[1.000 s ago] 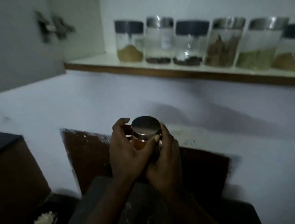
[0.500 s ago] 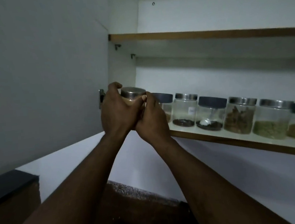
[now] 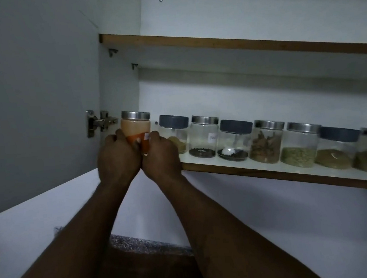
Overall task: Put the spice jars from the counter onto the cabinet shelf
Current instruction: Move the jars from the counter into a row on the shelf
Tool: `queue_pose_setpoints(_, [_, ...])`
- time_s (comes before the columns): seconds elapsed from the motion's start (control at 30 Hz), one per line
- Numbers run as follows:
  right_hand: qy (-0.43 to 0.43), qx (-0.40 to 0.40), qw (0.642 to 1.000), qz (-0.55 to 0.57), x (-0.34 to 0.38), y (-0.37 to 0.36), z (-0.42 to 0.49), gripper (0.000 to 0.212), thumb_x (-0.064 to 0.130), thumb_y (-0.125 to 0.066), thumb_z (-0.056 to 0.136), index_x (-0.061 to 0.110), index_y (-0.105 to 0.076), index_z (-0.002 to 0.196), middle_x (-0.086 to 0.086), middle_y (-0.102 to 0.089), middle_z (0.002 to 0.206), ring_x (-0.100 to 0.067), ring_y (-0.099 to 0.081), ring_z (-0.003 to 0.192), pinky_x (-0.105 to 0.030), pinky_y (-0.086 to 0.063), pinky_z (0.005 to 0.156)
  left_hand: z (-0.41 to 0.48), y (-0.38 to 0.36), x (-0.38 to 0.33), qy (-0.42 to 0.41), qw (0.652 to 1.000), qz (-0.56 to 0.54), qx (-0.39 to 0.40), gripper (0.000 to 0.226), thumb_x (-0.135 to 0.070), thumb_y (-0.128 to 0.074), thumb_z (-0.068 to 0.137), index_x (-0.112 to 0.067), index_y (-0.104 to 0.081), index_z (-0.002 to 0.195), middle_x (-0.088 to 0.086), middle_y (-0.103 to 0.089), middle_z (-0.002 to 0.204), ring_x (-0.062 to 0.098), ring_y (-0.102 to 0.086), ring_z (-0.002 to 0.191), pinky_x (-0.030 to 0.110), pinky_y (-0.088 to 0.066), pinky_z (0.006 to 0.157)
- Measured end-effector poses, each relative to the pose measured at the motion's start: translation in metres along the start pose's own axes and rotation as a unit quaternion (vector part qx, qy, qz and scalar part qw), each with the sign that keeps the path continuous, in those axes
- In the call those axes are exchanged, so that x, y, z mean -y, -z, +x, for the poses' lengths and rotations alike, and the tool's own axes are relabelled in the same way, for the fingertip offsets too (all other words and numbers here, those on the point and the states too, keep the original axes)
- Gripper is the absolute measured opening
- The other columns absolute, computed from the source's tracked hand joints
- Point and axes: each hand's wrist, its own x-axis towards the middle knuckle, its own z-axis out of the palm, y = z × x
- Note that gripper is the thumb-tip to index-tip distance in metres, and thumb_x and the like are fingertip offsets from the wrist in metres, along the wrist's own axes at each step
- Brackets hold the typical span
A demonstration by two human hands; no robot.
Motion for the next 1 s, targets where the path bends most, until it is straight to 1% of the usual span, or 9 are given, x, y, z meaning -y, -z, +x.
queue_pose_setpoints(0.2, [0.007, 0.015, 1.000, 0.027, -0.001, 0.012, -0.006, 0.036, 0.035, -0.062, 0.100, 0.014, -0.056, 0.129, -0.011, -0.070, 0.107, -0.028, -0.067, 0.096, -0.035, -0.054, 0.076, -0.006, 0.005, -0.006, 0.023, 0.999, -0.033, 0.024, 0.067, -0.055, -0.048, 0.098, 0.003, -0.046, 0.131, 0.027, -0.056, 0.120, 0.043, -0.060, 0.101, 0.049, -0.051, 0.084])
queue_pose_setpoints(0.3, [0.011, 0.020, 1.000, 0.003, -0.004, 0.023, -0.015, 0.036, 0.034, -0.071, 0.093, 0.010, -0.062, 0.119, -0.012, -0.068, 0.105, -0.029, -0.066, 0.093, -0.034, -0.051, 0.073, -0.021, 0.004, -0.008, 0.007, 0.998, -0.057, -0.015, 0.066, -0.043, -0.068, 0.090, -0.001, -0.042, 0.135, 0.027, -0.048, 0.127, 0.047, -0.055, 0.109, 0.055, -0.051, 0.085])
queue_pose_setpoints(0.37, [0.023, 0.024, 0.999, -0.034, -0.011, 0.033, -0.022, 0.029, 0.031, -0.074, 0.090, 0.009, -0.069, 0.109, -0.011, -0.066, 0.107, -0.028, -0.066, 0.092, -0.034, -0.053, 0.075, -0.035, 0.001, -0.012, -0.012, 0.997, -0.059, -0.050, 0.067, -0.032, -0.077, 0.083, -0.005, -0.040, 0.132, 0.026, -0.042, 0.129, 0.048, -0.048, 0.112, 0.056, -0.051, 0.080])
queue_pose_setpoints(0.5, [0.048, 0.026, 0.994, -0.097, -0.030, 0.064, -0.039, 0.016, 0.025, -0.070, 0.089, 0.010, -0.074, 0.095, -0.009, -0.071, 0.096, -0.029, -0.067, 0.086, -0.030, -0.049, 0.070, -0.056, -0.007, -0.035, -0.104, 0.990, -0.043, -0.080, 0.061, -0.020, -0.080, 0.077, -0.006, -0.042, 0.123, 0.025, -0.046, 0.119, 0.046, -0.046, 0.106, 0.052, -0.050, 0.068])
queue_pose_setpoints(0.57, [0.046, 0.034, 0.993, -0.100, -0.044, 0.084, -0.051, 0.014, 0.022, -0.068, 0.089, 0.011, -0.073, 0.097, -0.007, -0.073, 0.092, -0.028, -0.066, 0.087, -0.035, -0.053, 0.076, -0.061, -0.013, -0.054, -0.165, 0.982, -0.073, -0.051, 0.051, -0.017, -0.077, 0.079, -0.009, -0.048, 0.121, 0.021, -0.053, 0.114, 0.040, -0.050, 0.103, 0.048, -0.050, 0.069])
queue_pose_setpoints(0.67, [0.043, 0.031, 0.992, -0.112, -0.073, 0.120, -0.073, 0.023, 0.017, -0.069, 0.086, 0.012, -0.071, 0.109, -0.007, -0.073, 0.104, -0.028, -0.063, 0.097, -0.037, -0.050, 0.089, -0.075, -0.024, -0.088, -0.252, 0.959, -0.130, 0.017, 0.038, -0.012, -0.072, 0.082, -0.010, -0.056, 0.117, 0.015, -0.059, 0.109, 0.035, -0.053, 0.103, 0.046, -0.050, 0.072])
queue_pose_setpoints(0.8, [0.013, 0.044, 0.988, -0.146, -0.122, 0.171, -0.098, 0.032, 0.013, -0.064, 0.085, 0.013, -0.067, 0.117, -0.005, -0.071, 0.111, -0.030, -0.058, 0.103, -0.038, -0.043, 0.096, -0.101, -0.042, -0.142, -0.297, 0.932, -0.169, 0.119, 0.031, -0.015, -0.066, 0.087, -0.014, -0.061, 0.117, 0.010, -0.061, 0.109, 0.032, -0.056, 0.102, 0.047, -0.051, 0.077])
queue_pose_setpoints(0.9, [-0.017, 0.046, 0.984, -0.170, -0.160, 0.211, -0.113, 0.030, 0.022, -0.064, 0.089, 0.017, -0.070, 0.118, -0.001, -0.073, 0.115, -0.027, -0.057, 0.105, -0.036, -0.043, 0.096, -0.121, -0.057, -0.185, -0.330, 0.913, -0.181, 0.159, 0.032, -0.015, -0.063, 0.087, -0.016, -0.063, 0.119, 0.007, -0.063, 0.115, 0.030, -0.054, 0.107, 0.045, -0.049, 0.085])
queue_pose_setpoints(1.0, [-0.062, 0.036, 0.978, -0.197, -0.204, 0.255, -0.125, 0.035, 0.038, -0.067, 0.090, 0.019, -0.070, 0.118, 0.000, -0.073, 0.113, -0.026, -0.061, 0.107, -0.041, -0.048, 0.093, -0.138, -0.074, -0.233, -0.337, 0.900, -0.207, 0.180, 0.032, -0.017, -0.064, 0.087, -0.016, -0.066, 0.119, 0.005, -0.064, 0.117, 0.027, -0.058, 0.108, 0.040, -0.050, 0.084])
